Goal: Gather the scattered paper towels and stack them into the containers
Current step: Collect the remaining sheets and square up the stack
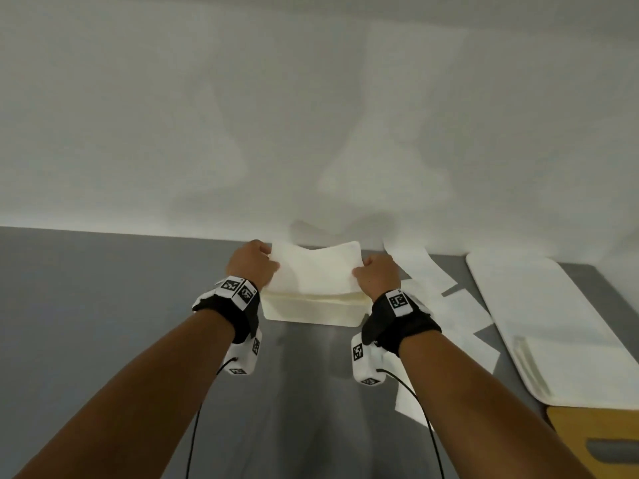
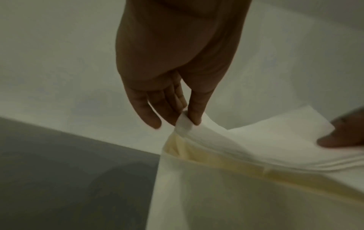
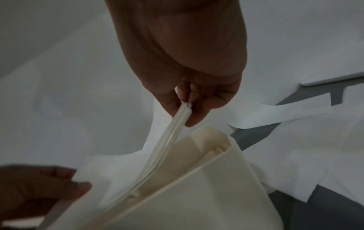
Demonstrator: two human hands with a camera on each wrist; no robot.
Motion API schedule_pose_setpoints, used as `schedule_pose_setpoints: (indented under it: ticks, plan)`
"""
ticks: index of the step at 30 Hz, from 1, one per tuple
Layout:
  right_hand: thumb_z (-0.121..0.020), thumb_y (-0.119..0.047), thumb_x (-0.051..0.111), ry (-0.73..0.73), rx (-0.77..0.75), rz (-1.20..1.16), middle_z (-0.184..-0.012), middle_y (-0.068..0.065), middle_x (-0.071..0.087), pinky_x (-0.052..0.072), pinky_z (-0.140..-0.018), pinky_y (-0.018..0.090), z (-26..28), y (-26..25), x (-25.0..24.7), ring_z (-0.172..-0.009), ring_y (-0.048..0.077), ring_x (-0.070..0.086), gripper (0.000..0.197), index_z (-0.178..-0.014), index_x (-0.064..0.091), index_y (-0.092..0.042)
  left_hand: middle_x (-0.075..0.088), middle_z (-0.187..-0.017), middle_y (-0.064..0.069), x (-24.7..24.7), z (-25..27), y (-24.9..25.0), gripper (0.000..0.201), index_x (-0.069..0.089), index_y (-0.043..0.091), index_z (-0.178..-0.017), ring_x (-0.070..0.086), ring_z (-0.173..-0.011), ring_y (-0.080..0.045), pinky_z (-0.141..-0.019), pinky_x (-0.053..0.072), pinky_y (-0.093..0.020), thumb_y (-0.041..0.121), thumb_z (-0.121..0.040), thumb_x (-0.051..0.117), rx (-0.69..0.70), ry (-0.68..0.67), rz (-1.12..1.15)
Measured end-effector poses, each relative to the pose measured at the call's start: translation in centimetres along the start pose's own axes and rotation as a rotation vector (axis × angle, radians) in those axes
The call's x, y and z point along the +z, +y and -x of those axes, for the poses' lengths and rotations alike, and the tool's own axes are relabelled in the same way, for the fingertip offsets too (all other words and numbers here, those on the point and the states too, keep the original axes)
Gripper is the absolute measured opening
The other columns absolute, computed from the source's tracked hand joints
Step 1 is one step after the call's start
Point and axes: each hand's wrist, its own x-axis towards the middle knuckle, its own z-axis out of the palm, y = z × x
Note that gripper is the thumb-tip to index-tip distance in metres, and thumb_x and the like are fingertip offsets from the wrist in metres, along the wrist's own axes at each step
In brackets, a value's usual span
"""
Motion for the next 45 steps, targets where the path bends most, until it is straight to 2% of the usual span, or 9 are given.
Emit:
schedule_pose_setpoints:
  ticks: [2, 5, 15, 21, 24, 31, 36, 41, 45]
  plan:
    - [-0.083, -0.009, 0.053, -0.007, -0.009, 0.100, -0.085, 0.002, 0.057, 0.039, -0.062, 0.023, -0.3, 0.0, 0.8, -0.079, 0.023, 0.055, 0.010, -0.076, 0.057, -0.016, 0.067, -0.113, 0.000, 0.6, -0.6, 0.0, 0.037, 0.062, 0.020, -0.117, 0.063, -0.106, -0.023, -0.086, 0.047, -0.029, 0.020, -0.081, 0.068, 0.038, -0.001, -0.140]
    - [-0.085, -0.010, 0.050, 0.040, -0.038, 0.216, -0.100, 0.003, 0.065, 0.042, -0.073, 0.027, -0.4, 0.5, 1.8, -0.097, 0.026, 0.061, 0.019, -0.100, 0.062, -0.015, 0.068, -0.110, -0.003, 1.8, -1.1, -0.2, 0.033, 0.060, 0.021, -0.116, 0.064, -0.102, -0.024, -0.080, 0.047, -0.029, 0.018, -0.083, 0.062, 0.104, 0.012, -0.345]
    - [-0.085, -0.008, 0.053, -0.057, -0.135, 0.570, -0.103, 0.006, 0.067, 0.045, -0.069, 0.027, -0.2, -0.1, 2.2, -0.097, 0.025, 0.065, 0.023, -0.108, 0.057, -0.008, 0.066, -0.108, -0.008, 2.6, -1.2, 1.1, 0.027, 0.057, 0.010, -0.113, 0.066, -0.098, -0.026, -0.073, 0.048, -0.029, 0.009, -0.087, 0.054, 0.159, -0.076, -0.693]
    - [-0.091, -0.020, 0.051, 0.123, -0.142, 0.296, -0.114, 0.001, 0.067, 0.044, -0.081, 0.027, 3.4, 2.4, -0.6, -0.106, 0.022, 0.061, 0.030, -0.118, 0.061, -0.019, 0.069, -0.109, -0.002, 0.9, 2.3, 1.0, 0.054, 0.046, 0.019, -0.134, 0.064, -0.102, -0.028, -0.080, 0.050, -0.035, 0.028, -0.084, 0.064, 0.215, 0.005, -0.411]
    - [-0.092, -0.029, 0.050, 0.143, -0.029, 0.196, -0.114, -0.004, 0.067, 0.040, -0.079, 0.023, 7.7, 8.4, -2.5, -0.106, 0.017, 0.061, 0.028, -0.117, 0.062, -0.023, 0.071, -0.102, 0.008, 0.2, 7.2, -0.6, 0.047, 0.053, 0.024, -0.127, 0.066, -0.096, -0.021, -0.083, 0.049, -0.033, 0.035, -0.084, 0.069, 0.233, 0.004, -0.161]
    - [-0.090, -0.025, 0.047, -0.037, 0.308, 0.192, -0.117, 0.004, 0.065, 0.044, -0.089, 0.029, 14.2, 23.5, -3.4, -0.107, 0.023, 0.058, 0.027, -0.107, 0.064, -0.015, 0.068, -0.092, 0.006, 6.6, 15.8, -3.1, 0.034, 0.062, 0.017, -0.112, 0.064, -0.088, -0.015, -0.076, 0.048, -0.027, 0.029, -0.083, 0.072, 0.090, -0.442, 0.000]
    - [-0.091, -0.042, 0.053, 0.094, 0.337, 0.078, -0.129, 0.009, 0.055, 0.041, -0.095, 0.033, 13.5, 24.6, -4.8, -0.117, 0.026, 0.054, 0.042, -0.123, 0.058, -0.014, 0.068, -0.091, 0.005, 11.8, 19.2, 0.2, 0.035, 0.063, 0.016, -0.110, 0.064, -0.082, -0.014, -0.078, 0.055, -0.033, 0.032, -0.081, 0.073, 0.101, -0.538, 0.082]
    - [-0.088, -0.058, 0.051, -0.016, 0.296, 0.113, -0.131, 0.012, 0.053, 0.039, -0.100, 0.036, 10.2, 24.0, -5.2, -0.123, 0.029, 0.049, 0.063, -0.127, 0.051, -0.008, 0.067, -0.104, -0.003, 15.4, 22.0, 3.6, 0.035, 0.061, 0.016, -0.111, 0.063, -0.091, -0.019, -0.084, 0.051, -0.033, 0.030, -0.081, 0.072, 0.087, -0.558, 0.053]
    - [-0.088, -0.036, 0.059, -0.120, 0.207, 0.170, -0.126, 0.013, 0.057, 0.042, -0.093, 0.032, 8.5, 23.1, -4.9, -0.118, 0.029, 0.053, 0.046, -0.121, 0.054, -0.005, 0.066, -0.095, -0.003, 16.8, 23.6, 4.4, 0.034, 0.062, 0.013, -0.110, 0.066, -0.099, -0.027, -0.086, 0.051, -0.034, 0.025, -0.080, 0.073, 0.034, -0.511, 0.059]
